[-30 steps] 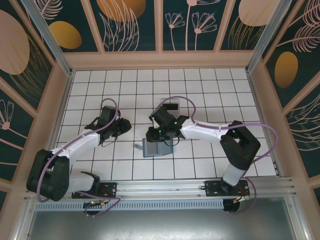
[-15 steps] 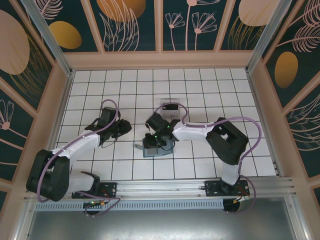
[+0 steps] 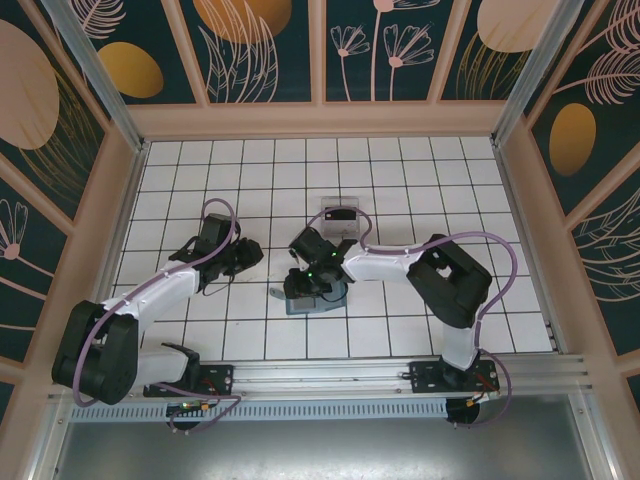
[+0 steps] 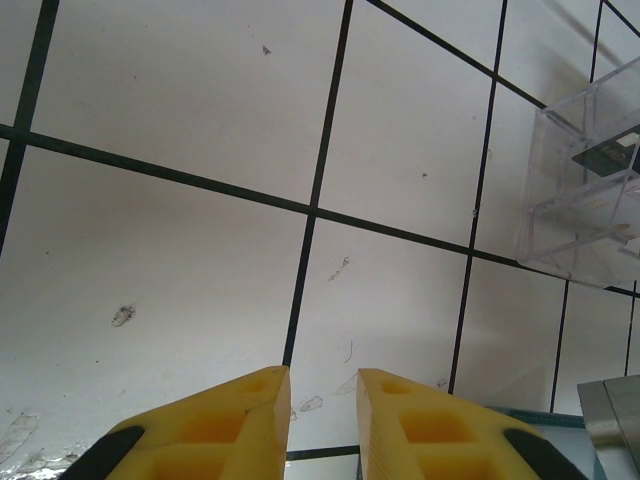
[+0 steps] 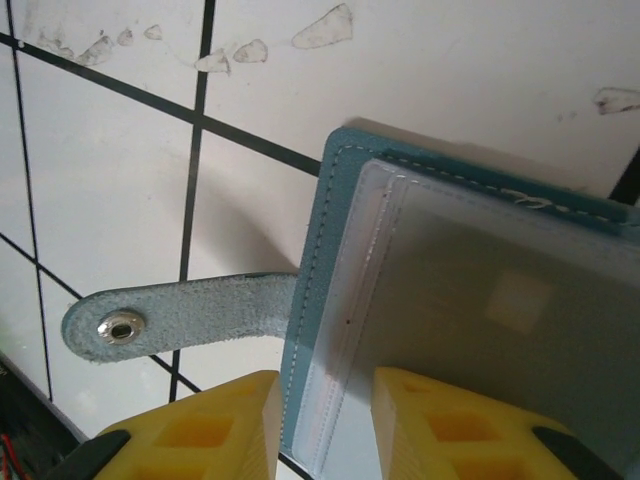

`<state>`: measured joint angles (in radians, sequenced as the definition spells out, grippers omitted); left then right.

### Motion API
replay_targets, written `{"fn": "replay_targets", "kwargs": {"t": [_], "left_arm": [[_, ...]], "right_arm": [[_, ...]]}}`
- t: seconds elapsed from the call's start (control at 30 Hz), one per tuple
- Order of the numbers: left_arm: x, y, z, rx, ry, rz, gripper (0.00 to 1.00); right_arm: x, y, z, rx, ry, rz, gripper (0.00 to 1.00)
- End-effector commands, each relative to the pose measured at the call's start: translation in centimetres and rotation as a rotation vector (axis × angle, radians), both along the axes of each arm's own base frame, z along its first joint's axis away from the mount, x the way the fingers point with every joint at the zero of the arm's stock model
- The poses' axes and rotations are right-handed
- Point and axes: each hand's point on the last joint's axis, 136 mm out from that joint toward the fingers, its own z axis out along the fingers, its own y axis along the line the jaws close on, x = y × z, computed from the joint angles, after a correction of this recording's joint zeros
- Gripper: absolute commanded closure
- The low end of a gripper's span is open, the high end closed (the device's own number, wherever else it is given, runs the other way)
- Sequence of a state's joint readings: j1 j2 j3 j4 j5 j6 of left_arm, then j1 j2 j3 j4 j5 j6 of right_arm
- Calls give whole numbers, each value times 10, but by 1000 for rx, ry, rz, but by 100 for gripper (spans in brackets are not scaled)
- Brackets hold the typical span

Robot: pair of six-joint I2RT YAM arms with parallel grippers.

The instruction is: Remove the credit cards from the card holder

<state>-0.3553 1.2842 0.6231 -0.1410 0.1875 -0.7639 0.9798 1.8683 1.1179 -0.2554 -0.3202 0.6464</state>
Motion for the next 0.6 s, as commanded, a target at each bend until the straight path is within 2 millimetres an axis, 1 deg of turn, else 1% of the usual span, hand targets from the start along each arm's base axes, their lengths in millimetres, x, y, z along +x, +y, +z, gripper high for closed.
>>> {"fn": "replay_targets", "kwargs": {"t": [0.0,0.23,0.37,0.57], "left_arm": [[-2,0,1,-17,-3,0,74],[0,-1,4,-17,-6,-3,74],[0,-2,4,-18,-6,-6,74],[-1,-6,3,-28,2,-28,74]], "right_arm": [[3,-16,-4,-103,-25,-37,67],[7,-26,1,-184,-68,-47,64],[7,-26,3,-230,-99,-49,63],[6,-26,-1,-343,-142,-47,62]]}}
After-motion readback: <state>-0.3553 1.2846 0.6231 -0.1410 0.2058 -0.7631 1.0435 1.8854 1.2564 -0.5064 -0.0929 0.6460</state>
